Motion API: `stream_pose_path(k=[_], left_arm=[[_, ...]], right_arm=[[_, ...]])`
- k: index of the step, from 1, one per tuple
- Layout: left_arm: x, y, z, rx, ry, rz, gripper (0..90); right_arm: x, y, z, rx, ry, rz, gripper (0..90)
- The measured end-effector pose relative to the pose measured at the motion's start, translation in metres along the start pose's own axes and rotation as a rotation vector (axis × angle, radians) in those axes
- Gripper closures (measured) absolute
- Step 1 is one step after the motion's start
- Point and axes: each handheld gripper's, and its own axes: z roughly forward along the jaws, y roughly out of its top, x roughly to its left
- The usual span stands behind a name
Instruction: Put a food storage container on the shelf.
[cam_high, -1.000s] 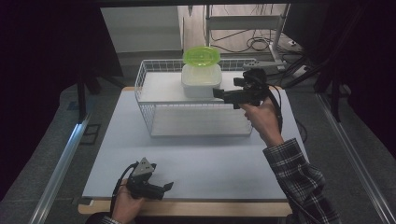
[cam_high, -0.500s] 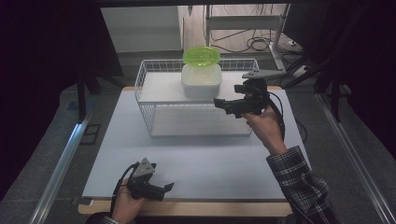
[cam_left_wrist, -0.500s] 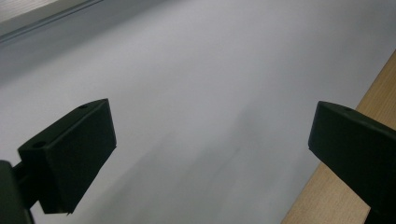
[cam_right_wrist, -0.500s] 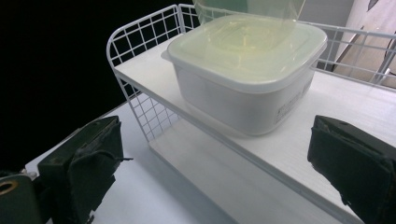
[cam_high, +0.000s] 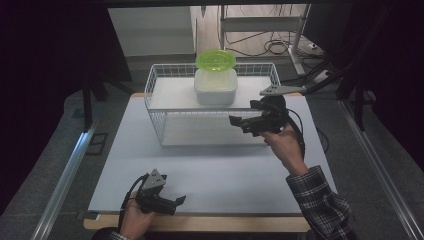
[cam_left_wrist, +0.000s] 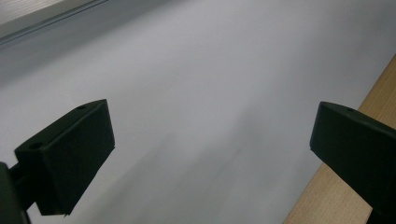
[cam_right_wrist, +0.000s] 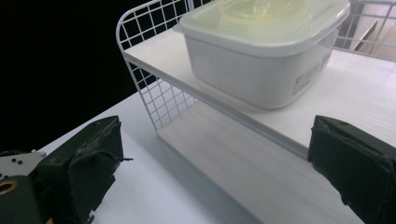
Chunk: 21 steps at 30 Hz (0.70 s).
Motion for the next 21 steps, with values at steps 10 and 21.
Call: stream_pose_path(k=[10, 21], left_arm=[[0.000, 0.000, 0.000, -0.012, -0.014, -0.012, 0.0], [0.001, 0.000, -0.001, -0.034, -0.034, -0.028, 0.0]], right_arm=[[0.000, -0.018, 0.002, 0.012, 0.030, -0.007, 3.7], [0.000, -0.041, 0.004, 0.028, 0.039, -0.017, 3.0]])
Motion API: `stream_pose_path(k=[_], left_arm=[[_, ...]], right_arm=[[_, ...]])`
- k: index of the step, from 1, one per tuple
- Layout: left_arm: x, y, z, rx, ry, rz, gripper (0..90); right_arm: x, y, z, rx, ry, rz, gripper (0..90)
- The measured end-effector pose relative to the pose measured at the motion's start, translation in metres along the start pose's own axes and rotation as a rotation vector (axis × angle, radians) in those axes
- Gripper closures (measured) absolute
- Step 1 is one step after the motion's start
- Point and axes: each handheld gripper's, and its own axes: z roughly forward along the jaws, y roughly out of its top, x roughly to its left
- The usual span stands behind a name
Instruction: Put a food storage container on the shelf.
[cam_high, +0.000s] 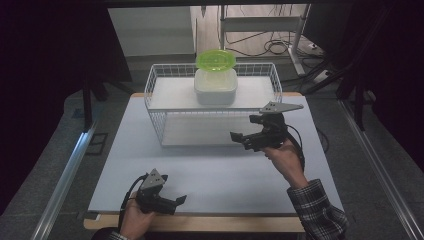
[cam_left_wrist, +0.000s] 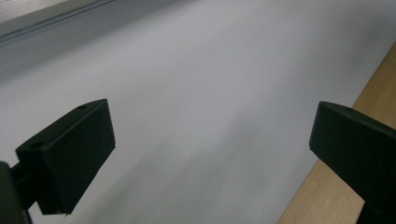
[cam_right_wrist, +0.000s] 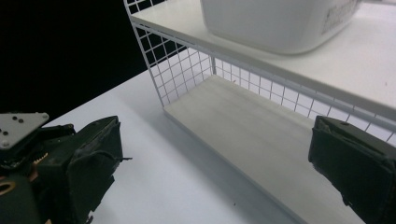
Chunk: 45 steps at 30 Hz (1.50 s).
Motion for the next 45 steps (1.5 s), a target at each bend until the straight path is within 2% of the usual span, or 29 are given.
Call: stream_pose_path(k=[8, 21, 45], left_arm=[[0.000, 0.000, 0.000, -0.004, -0.003, 0.002, 0.0], [-0.001, 0.000, 0.000, 0.005, 0.006, 0.018, 0.0], [-0.002, 0.000, 0.000, 0.009, 0.015, 0.042, 0.0]], right_arm=[[-0.004, -0.018, -0.001, 0.000, -0.014, 0.010, 1.8], [-0.002, -0.041, -0.006, 0.006, -0.041, 0.010, 1.4], [0.006, -0.070, -0.014, 0.042, -0.075, -0.016, 1.2]])
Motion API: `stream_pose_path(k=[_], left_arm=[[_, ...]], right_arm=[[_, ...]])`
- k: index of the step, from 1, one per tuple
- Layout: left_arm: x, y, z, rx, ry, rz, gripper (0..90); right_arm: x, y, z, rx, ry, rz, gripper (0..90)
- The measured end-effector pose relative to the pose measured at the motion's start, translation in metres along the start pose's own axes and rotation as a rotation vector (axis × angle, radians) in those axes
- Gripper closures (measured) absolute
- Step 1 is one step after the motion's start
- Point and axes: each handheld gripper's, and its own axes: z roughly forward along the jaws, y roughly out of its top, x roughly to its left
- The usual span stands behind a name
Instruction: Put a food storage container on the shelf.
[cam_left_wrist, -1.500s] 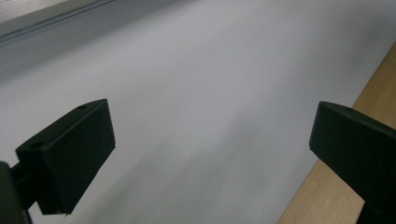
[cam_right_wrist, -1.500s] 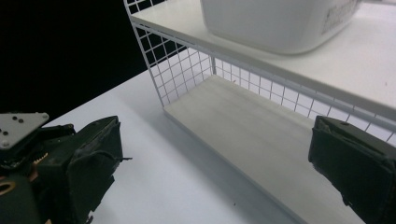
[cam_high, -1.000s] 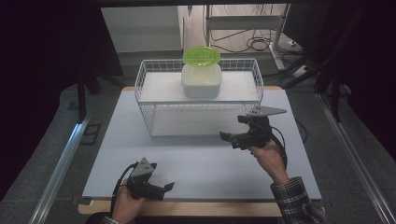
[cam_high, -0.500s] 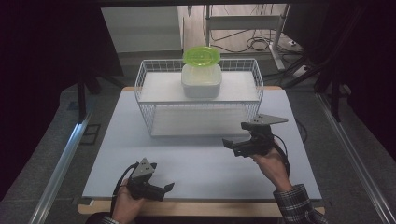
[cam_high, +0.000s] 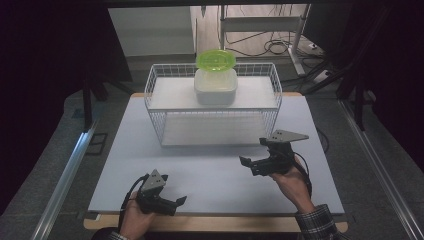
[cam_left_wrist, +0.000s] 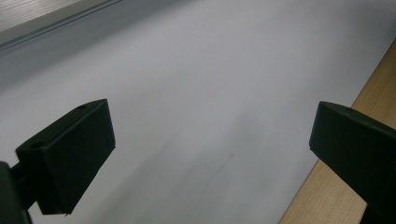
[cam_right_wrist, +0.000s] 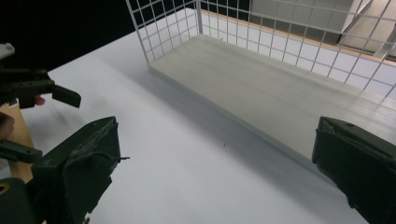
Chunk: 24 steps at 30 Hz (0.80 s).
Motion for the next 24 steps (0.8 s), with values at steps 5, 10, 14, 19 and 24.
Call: stream_pose_path(k=[5, 10, 14, 19, 24], left_arm=[[-0.001, 0.000, 0.000, 0.002, 0.000, 0.004, 0.0], [-0.001, 0.000, 0.001, 0.002, -0.002, 0.002, 0.0], [-0.001, 0.000, 0.001, 0.005, -0.002, 0.007, 0.0], [-0.001, 0.000, 0.001, 0.006, -0.003, 0.006, 0.0], [-0.001, 0.000, 0.001, 0.008, -0.004, 0.009, 0.0]], right_arm=[[0.000, -0.008, -0.003, 0.011, -0.005, 0.005, 1.2], [0.001, -0.014, -0.006, 0.011, -0.003, 0.010, 1.2], [0.002, -0.019, -0.008, 0.018, -0.006, 0.008, 0.9], [0.001, -0.028, -0.009, 0.033, -0.017, 0.007, 0.3], [-0.001, -0.038, -0.013, 0.045, -0.033, 0.007, 0.0]])
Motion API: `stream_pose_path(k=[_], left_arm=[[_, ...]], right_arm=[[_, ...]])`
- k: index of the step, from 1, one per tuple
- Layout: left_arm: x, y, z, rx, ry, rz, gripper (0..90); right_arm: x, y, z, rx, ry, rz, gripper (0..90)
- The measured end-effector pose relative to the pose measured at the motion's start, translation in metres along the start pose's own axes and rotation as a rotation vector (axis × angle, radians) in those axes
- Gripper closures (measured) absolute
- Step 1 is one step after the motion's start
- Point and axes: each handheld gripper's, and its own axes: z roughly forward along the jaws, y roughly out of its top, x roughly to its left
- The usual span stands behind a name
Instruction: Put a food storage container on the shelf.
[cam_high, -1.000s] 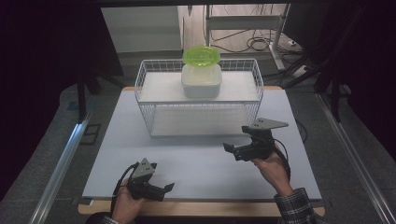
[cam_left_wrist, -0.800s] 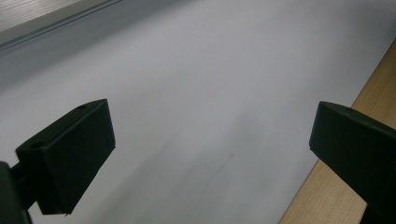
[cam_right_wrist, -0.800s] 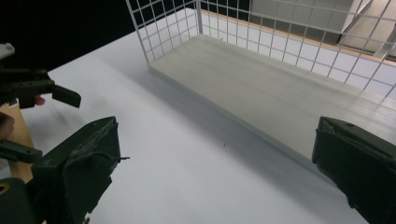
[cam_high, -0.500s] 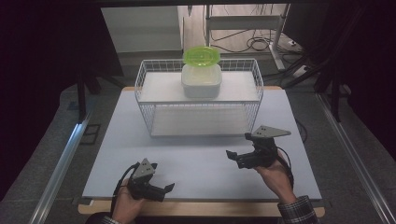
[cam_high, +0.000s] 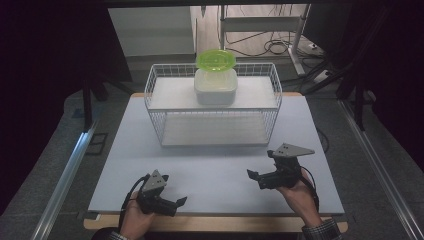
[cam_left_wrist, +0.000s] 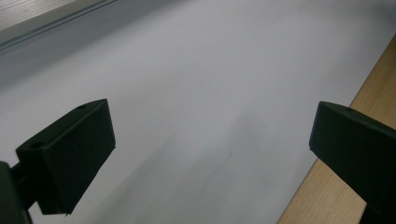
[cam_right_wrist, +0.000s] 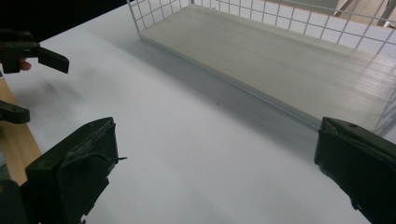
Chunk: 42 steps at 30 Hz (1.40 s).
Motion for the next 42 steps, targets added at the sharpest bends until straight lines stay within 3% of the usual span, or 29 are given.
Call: stream_pose_path(k=[14, 26, 42], left_arm=[[0.000, 0.000, 0.000, 0.002, 0.001, 0.001, 0.0], [0.000, 0.000, 0.001, 0.005, 0.001, 0.004, 0.0], [-0.001, 0.000, 0.002, 0.016, 0.000, 0.011, 0.0]], right_arm=[[-0.006, -0.020, -0.012, 0.006, -0.055, -0.015, 0.0], [-0.008, -0.039, -0.015, 0.042, -0.109, -0.031, 0.0], [-0.006, -0.060, -0.010, 0.108, -0.119, -0.026, 0.0]])
